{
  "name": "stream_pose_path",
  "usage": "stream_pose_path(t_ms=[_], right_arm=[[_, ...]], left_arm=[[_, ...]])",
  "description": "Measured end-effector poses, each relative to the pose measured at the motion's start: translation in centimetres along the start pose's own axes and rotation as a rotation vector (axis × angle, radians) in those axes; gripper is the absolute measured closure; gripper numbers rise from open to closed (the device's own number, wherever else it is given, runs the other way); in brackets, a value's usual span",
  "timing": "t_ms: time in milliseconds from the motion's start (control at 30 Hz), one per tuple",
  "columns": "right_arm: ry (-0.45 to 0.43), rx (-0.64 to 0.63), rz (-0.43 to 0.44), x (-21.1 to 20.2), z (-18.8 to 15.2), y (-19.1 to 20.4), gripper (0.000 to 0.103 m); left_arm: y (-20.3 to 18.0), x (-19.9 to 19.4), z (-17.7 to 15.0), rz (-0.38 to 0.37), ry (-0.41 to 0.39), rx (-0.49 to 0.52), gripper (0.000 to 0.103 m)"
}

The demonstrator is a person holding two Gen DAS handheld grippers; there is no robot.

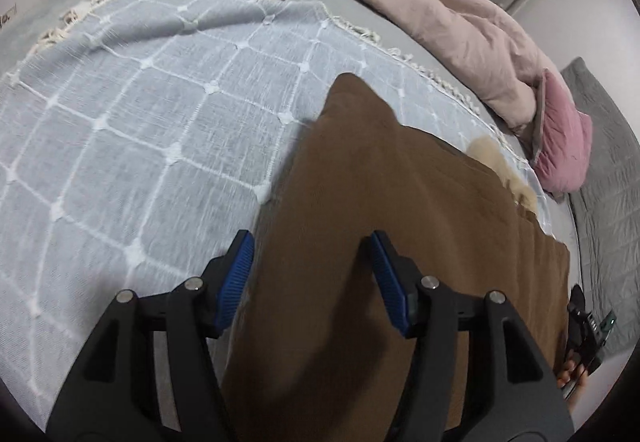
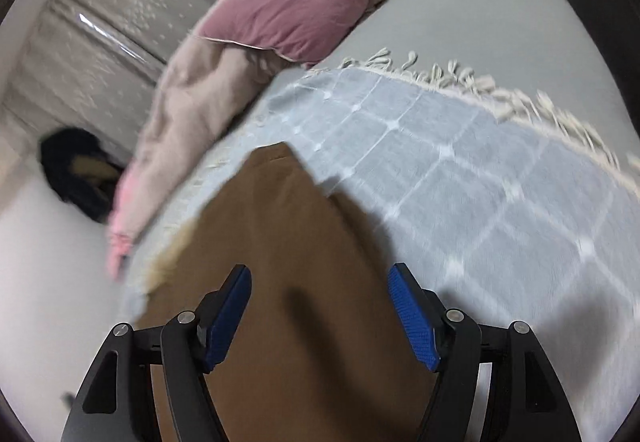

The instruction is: Fold large clothes

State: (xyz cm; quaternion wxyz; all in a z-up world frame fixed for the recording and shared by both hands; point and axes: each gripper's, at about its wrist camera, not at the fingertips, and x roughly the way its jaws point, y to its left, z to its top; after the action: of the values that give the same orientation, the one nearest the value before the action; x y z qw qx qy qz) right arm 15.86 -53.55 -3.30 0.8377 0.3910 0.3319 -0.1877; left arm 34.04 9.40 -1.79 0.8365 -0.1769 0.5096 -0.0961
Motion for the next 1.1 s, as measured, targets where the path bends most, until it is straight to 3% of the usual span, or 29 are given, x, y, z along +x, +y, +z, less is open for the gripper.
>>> stream_pose_path(t_ms=[33,100,133,167,267,333,367,433,500,533,567,633,700,733,767,800,833,1000,1100], right_arm=[[-0.006,0.015,-0.006,0.6,-0.1,-0.6,0.036],[-0.007,0.011,0.057,1.6,-0.3,-1.3,0.082],[-0.013,-0.022,0.064,1.4,-0.4,-1.0,0.085],[-0.045,-0.063,0.050,0.7,-0.5,-0.4,0.093],[-0.199,-0.156,0.114,-2.6,-0.3,1.8,0.096],[-0.281,-0.193,0.128,-4.5,-0.3,2.7,0.097],[-0.323,-0.234,0.105,-5.2,-0.4,3.4,0.097],[-0.327,-0.285,0.019,-3.7,-0.2,4.0,0.096],[-0.262,-0.264,-0.050,-0.6,0.3,3.1,0.096],[-0.202,-0.224,-0.154,1.7,0.5,2.0,0.096],[-0.140,-0.162,-0.206,3.1,0.8,0.5,0.094],[-0.064,-0.020,-0.204,4.0,1.1,-2.3,0.093],[-0.088,0.031,-0.167,2.5,1.2,-3.2,0.088],[-0.114,0.016,-0.162,1.3,1.1,-3.1,0.086],[-0.131,-0.029,-0.166,0.2,0.9,-2.2,0.081],[-0.142,-0.068,-0.165,-0.5,0.6,-1.2,0.076],[-0.149,-0.094,-0.160,-0.9,0.3,-0.4,0.074],[-0.168,-0.355,-0.077,-1.7,-5.7,11.4,0.043],[-0.116,-0.566,-0.041,-0.1,-11.0,16.7,0.041]], left_arm=[[0.0,0.3,0.0,0.002,-0.011,-0.005,0.044],[-0.4,0.1,0.2,-0.025,-0.052,0.009,0.080],[-1.1,-0.5,0.3,-0.008,-0.090,0.041,0.086],[-2.0,-1.6,0.2,-0.019,-0.149,0.084,0.094],[-2.9,-6.4,-0.2,-0.141,-0.361,0.075,0.094],[-2.8,-8.1,-0.5,-0.168,-0.451,0.056,0.094],[-3.3,-8.0,-0.7,-0.114,-0.491,0.085,0.094],[-4.1,-5.7,-0.3,0.013,-0.479,0.167,0.094],[-4.6,-0.9,0.0,0.176,-0.365,0.234,0.092],[-4.4,1.0,0.1,0.220,-0.298,0.242,0.091],[-4.3,2.8,0.1,0.261,-0.235,0.244,0.088],[-4.8,2.6,0.1,0.316,-0.248,0.249,0.083],[-6.4,0.5,-0.4,0.354,-0.329,0.290,0.076],[-7.1,-0.3,-0.8,0.355,-0.354,0.310,0.073],[-7.9,-1.0,-1.1,0.333,-0.370,0.330,0.062],[-9.3,-2.0,-1.8,0.283,-0.368,0.351,0.052],[-10.0,-2.4,-2.1,0.244,-0.356,0.359,0.049],[-16.1,-1.9,-6.1,0.019,-0.256,0.392,0.028],[-17.1,0.8,-7.7,0.056,-0.191,0.426,0.028]])
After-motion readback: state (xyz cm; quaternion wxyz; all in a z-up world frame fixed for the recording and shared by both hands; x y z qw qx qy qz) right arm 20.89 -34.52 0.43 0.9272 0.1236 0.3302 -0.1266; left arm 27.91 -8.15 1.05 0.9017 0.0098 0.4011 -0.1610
